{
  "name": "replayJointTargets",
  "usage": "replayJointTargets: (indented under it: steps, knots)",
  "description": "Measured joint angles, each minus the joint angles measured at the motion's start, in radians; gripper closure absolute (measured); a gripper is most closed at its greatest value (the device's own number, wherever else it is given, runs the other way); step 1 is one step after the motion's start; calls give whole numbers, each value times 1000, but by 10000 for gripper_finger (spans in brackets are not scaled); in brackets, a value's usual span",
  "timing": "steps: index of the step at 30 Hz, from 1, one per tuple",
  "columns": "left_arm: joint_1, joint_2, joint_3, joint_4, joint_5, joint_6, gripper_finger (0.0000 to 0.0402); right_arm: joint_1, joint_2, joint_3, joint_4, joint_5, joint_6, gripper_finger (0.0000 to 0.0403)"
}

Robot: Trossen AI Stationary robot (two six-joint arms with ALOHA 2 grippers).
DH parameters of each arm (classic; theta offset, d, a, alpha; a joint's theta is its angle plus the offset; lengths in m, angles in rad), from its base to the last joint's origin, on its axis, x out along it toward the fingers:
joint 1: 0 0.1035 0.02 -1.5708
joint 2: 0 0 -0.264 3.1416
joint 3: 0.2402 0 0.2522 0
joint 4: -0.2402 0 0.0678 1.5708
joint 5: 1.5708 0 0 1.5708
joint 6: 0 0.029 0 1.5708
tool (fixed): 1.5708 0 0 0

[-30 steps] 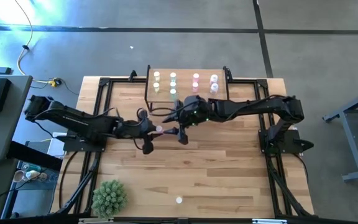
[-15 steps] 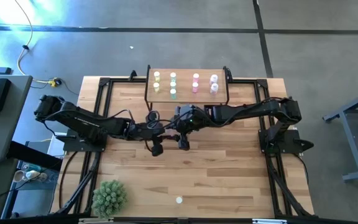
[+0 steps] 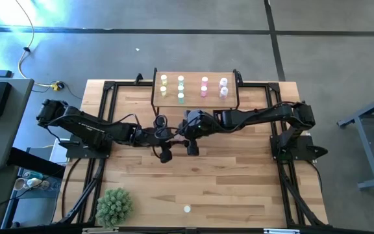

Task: Pick and place medicine bottles onto shelf by color
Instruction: Put the pink pill bottle and align it with the other pink pill bottle on the shelf

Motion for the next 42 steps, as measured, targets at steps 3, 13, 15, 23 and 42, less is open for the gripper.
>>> replayJointTargets:
  steps: [3, 13, 15, 23, 42]
  knots:
    - [0, 0, 0, 2, 0, 2, 318, 0, 0, 0, 0, -2, 0, 193]
    - [0, 0, 0, 18, 2, 11, 318, -5, 0, 0, 1, -3, 0, 256]
    - [0, 0, 0, 18, 3, 11, 318, -5, 0, 0, 1, -3, 0, 271]
    - [2, 0, -1, 19, 3, 11, 318, -5, 0, 0, 1, -3, 0, 304]
    - [2, -2, -2, 21, -5, 98, 213, -7, -11, 77, -115, 64, 13, 298]
